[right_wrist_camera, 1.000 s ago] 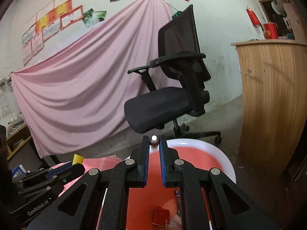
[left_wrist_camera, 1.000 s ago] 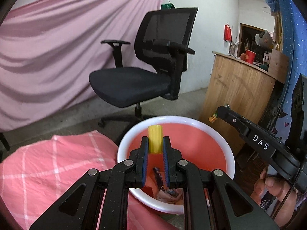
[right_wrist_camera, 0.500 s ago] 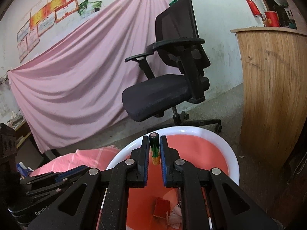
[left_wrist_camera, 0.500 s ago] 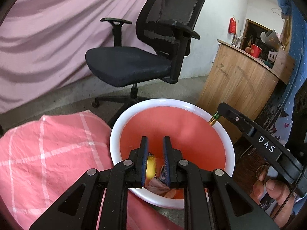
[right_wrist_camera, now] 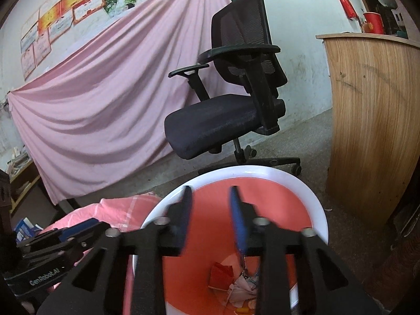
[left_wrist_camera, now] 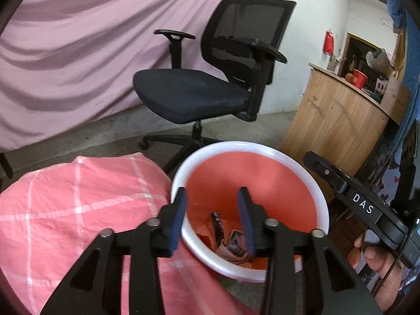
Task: Collect trash
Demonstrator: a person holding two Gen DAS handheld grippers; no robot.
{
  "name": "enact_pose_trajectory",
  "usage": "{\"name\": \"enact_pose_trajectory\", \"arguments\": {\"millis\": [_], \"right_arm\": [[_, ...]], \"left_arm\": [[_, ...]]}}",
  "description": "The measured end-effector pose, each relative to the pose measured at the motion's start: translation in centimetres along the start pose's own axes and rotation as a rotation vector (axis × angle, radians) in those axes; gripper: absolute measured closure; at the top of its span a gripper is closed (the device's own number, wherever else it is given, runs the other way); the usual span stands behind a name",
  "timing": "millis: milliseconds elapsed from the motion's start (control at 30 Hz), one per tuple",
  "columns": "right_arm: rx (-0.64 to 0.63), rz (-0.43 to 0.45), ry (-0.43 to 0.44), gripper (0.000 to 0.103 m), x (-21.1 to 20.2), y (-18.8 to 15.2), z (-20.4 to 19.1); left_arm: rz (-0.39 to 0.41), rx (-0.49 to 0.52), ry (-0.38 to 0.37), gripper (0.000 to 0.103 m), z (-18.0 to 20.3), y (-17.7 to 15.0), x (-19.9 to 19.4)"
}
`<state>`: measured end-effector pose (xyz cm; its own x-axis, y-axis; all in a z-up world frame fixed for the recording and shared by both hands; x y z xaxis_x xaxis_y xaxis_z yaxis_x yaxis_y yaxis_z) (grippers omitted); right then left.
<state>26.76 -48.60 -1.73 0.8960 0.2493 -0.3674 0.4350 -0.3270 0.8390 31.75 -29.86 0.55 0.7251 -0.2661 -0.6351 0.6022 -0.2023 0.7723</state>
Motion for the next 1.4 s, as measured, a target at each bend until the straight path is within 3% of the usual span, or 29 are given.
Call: {"name": "enact_pose_trajectory", "arguments": {"millis": [100, 133, 200, 333, 400, 467, 533, 900, 1400], "right_arm": [[-0.014, -0.005, 0.0, 0.067, 0.0, -0.1, -0.5], [-0.018, -0.005, -0.001, 0.058, 0.0, -0.1, -0.6], [-0.025, 0.006, 0.001, 0.046, -0.3, -0.1, -1.0], [-0.043, 0.023, -0.003, 0.028, -0.8, -0.1, -1.9], [-0.048, 0.027, -0.002, 0.022, -1.0, -0.1, -2.3], [-0.061, 0.031, 0.006, 0.014, -1.1, -0.2, -2.8], [-0.085, 0.04, 0.017, 0.0, -1.5, -0.4, -3.4], [-0.186, 0.085, 0.011, 0.0, -3.9, -1.8, -7.2], [-0.221, 0.136, 0.046, 0.0, -9.2, -6.7, -12.6]], "left_arm": [[0.012, -0.025, 0.031, 0.064, -1.2, -0.2, -0.9], [0.015, -0.033, 0.042, 0.063, -1.6, -0.3, -1.2], [0.026, -0.048, 0.066, 0.051, -2.3, -0.5, -1.8], [0.062, -0.082, 0.111, 0.04, -3.9, -1.0, -3.5], [0.081, -0.094, 0.149, 0.016, -4.7, -1.2, -4.3], [0.126, -0.109, 0.195, 0.006, -5.3, -1.4, -5.3], [0.167, -0.128, 0.202, 0.003, -6.0, -1.5, -6.5], [0.235, -0.151, 0.267, 0.002, -8.6, -2.7, -10.7], [0.315, -0.172, 0.347, 0.002, -11.9, -9.5, -18.1]]}}
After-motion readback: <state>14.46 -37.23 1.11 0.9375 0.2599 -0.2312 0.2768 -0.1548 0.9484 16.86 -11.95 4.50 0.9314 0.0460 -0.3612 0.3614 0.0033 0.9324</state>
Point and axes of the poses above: each gripper's, at about its wrist camera, not at the fingertips, and x roughly the way its jaws point, z to its right, y to its top, the point moved 1 cm from there along x, roughly the way its jaws point, and after that the axes turned 13 degrees about y, right-handed, at the moved point
